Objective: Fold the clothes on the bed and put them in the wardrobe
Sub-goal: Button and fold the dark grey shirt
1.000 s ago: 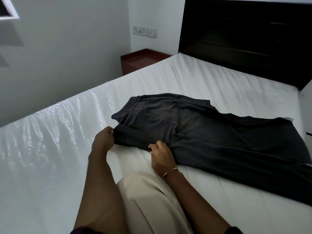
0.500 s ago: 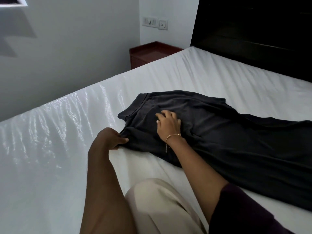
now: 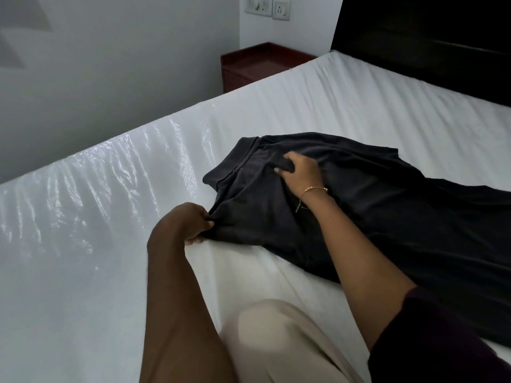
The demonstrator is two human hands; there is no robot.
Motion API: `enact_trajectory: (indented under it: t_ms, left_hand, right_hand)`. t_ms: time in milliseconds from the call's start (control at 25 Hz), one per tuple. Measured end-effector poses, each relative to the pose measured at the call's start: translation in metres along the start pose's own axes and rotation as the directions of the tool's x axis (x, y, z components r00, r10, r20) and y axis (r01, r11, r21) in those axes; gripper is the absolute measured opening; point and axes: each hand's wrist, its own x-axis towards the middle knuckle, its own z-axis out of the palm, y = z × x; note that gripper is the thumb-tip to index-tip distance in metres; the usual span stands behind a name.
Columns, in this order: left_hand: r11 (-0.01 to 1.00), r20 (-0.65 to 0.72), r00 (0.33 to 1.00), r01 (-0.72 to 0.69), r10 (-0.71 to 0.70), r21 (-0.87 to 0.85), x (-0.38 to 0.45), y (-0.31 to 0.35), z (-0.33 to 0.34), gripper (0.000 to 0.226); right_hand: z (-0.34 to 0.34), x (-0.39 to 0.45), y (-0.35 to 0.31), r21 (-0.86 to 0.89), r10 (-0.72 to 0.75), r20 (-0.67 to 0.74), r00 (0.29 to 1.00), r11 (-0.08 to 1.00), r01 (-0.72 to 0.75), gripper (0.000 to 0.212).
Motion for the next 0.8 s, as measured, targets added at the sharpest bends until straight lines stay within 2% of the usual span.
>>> enact_trajectory:
  t_ms: [80,160,320,400,480,560,640,720,800]
  left_hand:
    - [0.999,-0.013,1.0,0.019,-0.02,-0.036,0.003,-0.002,0.0,0.006]
    - [0.996,-0.028,0.999,0.031,-0.033,-0.089,0.005,-0.003,0.001,0.005]
    - [0.988,-0.112,0.993,0.03,-0.048,-0.153,0.01,-0.005,0.007,0.004]
    - [0.984,-0.145,0.988,0.028,-0.054,-0.176,0.013,-0.004,0.009,0.004]
    - [0.986,-0.162,0.986,0.023,-0.05,-0.167,0.015,-0.003,0.01,0.005]
    - [0.986,-0.178,0.983,0.02,-0.05,-0.164,0.018,-0.004,0.01,0.008]
    - [0.986,-0.188,0.981,0.021,-0.053,-0.168,0.021,-0.004,0.011,0.009]
    - [0.986,-0.195,0.98,0.015,-0.047,-0.163,0.023,-0.004,0.012,0.01]
    - [0.99,-0.209,0.977,0.01,-0.04,-0.142,0.024,-0.002,0.013,0.01]
  right_hand:
    - [-0.008,0.013,0.002,0.019,0.017,-0.132,0.991,1.0,-0.014,0.035]
    - [-0.006,0.023,0.001,-0.082,-0.005,-0.177,0.984,0.997,-0.009,0.039]
    - [0.008,0.034,0.011,-0.403,-0.103,-0.16,0.982,0.915,0.03,0.043]
    - [0.013,0.032,0.02,-0.486,-0.081,-0.075,0.994,0.873,0.035,0.043]
    - [0.016,0.025,0.023,-0.515,-0.033,-0.081,0.996,0.857,-0.013,0.052]
    - [0.006,0.016,0.02,-0.414,0.054,-0.163,0.985,0.902,-0.118,0.053]
    - [-0.022,0.011,0.027,-0.256,0.211,-0.144,0.967,0.936,-0.243,0.057]
    - [-0.057,0.002,0.047,-0.14,0.384,0.05,0.922,0.917,-0.375,0.074]
    - [-0.082,-0.012,0.065,-0.056,0.445,0.228,0.866,0.894,-0.444,0.084]
